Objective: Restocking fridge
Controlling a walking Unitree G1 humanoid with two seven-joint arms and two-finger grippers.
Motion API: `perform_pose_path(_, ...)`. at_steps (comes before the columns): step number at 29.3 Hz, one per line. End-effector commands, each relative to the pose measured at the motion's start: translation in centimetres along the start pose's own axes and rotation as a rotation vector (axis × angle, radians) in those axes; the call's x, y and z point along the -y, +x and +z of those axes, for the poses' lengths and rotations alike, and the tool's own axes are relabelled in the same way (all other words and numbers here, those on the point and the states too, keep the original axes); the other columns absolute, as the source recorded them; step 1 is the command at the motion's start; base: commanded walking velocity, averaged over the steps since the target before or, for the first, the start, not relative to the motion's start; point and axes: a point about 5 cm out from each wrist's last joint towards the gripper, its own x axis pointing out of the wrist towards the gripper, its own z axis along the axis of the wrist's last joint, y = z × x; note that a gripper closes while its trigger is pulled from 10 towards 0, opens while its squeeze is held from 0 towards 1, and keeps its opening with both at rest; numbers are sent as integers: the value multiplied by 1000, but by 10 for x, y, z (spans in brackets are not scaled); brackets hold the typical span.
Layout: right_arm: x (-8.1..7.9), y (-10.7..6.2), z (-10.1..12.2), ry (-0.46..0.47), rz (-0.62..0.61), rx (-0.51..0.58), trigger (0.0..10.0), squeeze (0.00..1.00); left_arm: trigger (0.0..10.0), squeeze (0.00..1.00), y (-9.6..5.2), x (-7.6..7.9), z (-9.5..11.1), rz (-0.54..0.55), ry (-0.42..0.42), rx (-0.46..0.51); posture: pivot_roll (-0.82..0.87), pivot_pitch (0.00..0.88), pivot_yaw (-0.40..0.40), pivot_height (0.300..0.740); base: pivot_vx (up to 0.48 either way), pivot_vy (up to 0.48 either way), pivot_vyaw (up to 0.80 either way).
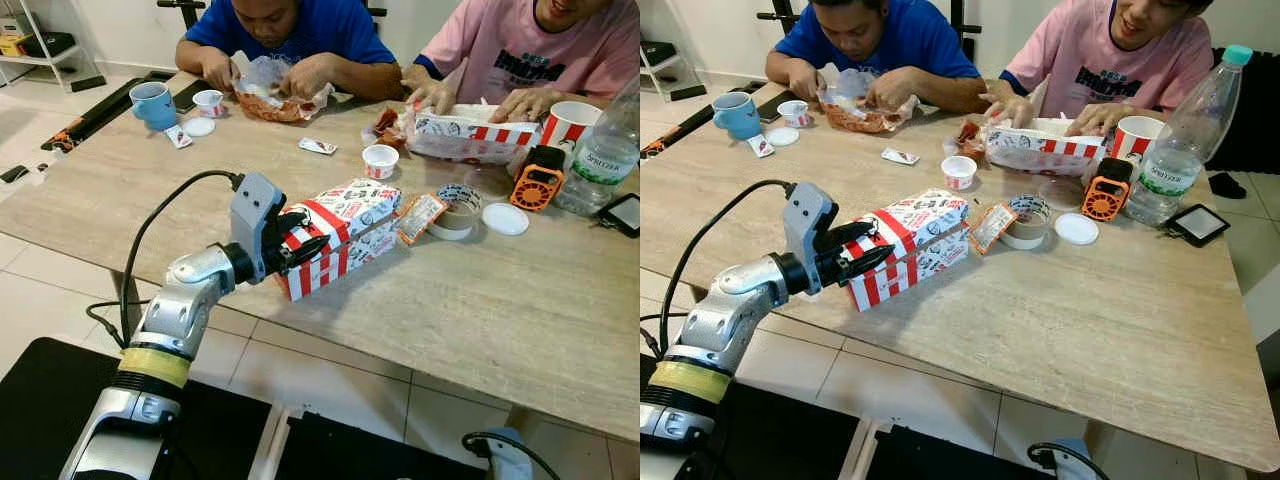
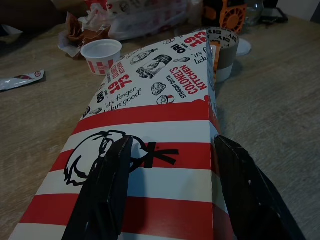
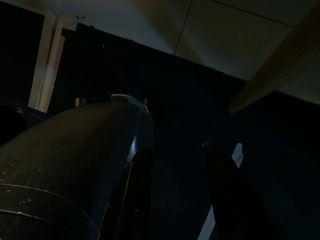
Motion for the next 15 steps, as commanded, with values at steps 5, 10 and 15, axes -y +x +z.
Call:
perform_pose_path(5,1,-1,-3,12,-7,-1,10000,0,10000,0,1,3,-7,-3,1,-22,-44,63,38,740,0,0,0)
perform_pose_path(10,1,0,-2,13,-8,0,10000,0,10000,0,1,2,-7,3,25,-24,-42,67,36,740,0,0,0)
perform_pose_path(15,1,0,-2,14,-10,0,10000,0,10000,0,-2,-2,-6,10,99,-66,-43,66,37,740,0,0,0)
